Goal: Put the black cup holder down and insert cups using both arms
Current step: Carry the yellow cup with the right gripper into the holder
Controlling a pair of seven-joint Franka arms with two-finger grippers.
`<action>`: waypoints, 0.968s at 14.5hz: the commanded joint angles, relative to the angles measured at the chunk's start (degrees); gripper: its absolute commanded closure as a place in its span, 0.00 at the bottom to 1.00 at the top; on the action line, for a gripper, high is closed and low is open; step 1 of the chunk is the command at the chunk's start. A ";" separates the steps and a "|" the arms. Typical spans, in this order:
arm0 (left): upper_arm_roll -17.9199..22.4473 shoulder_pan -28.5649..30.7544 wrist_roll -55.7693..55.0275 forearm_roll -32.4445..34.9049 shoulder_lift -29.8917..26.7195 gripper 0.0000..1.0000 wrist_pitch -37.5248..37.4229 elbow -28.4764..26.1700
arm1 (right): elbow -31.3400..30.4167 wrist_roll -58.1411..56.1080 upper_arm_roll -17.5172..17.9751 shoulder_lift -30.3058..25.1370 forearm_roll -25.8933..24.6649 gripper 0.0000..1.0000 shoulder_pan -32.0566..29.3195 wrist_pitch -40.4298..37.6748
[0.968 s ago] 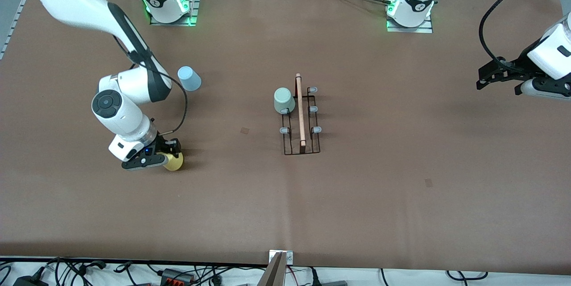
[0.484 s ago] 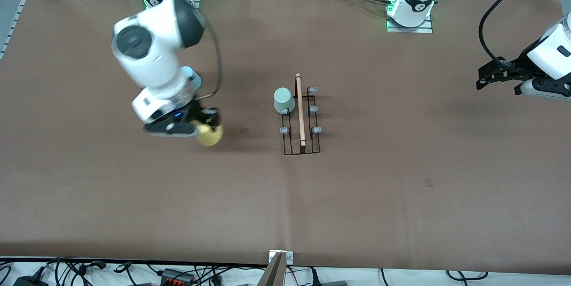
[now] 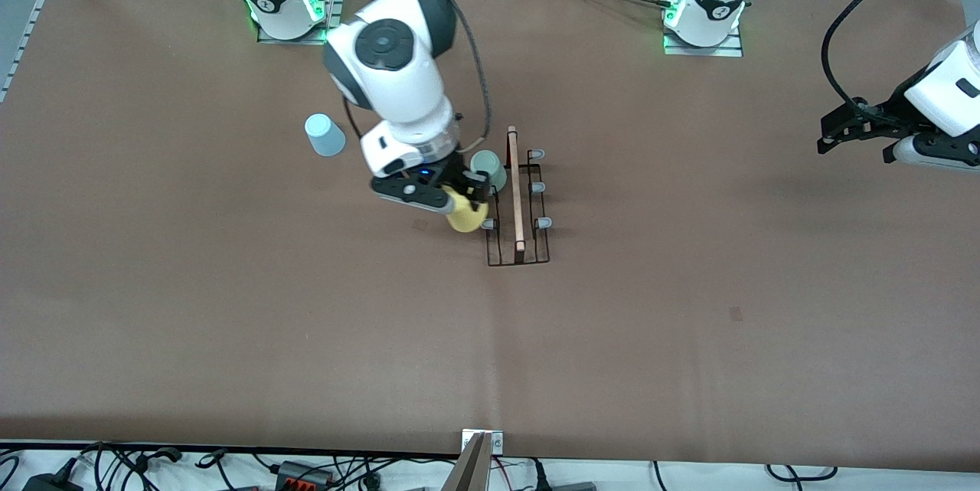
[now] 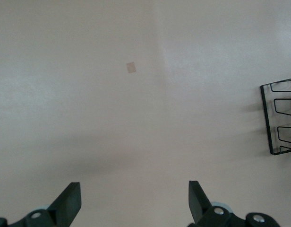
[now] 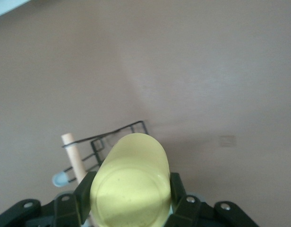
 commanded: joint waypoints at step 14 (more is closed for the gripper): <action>0.33 0.31 1.38 0.43 0.05 0.00 -2.12 1.00 | 1.99 -2.71 -1.16 6.40 -7.15 0.00 2.14 4.38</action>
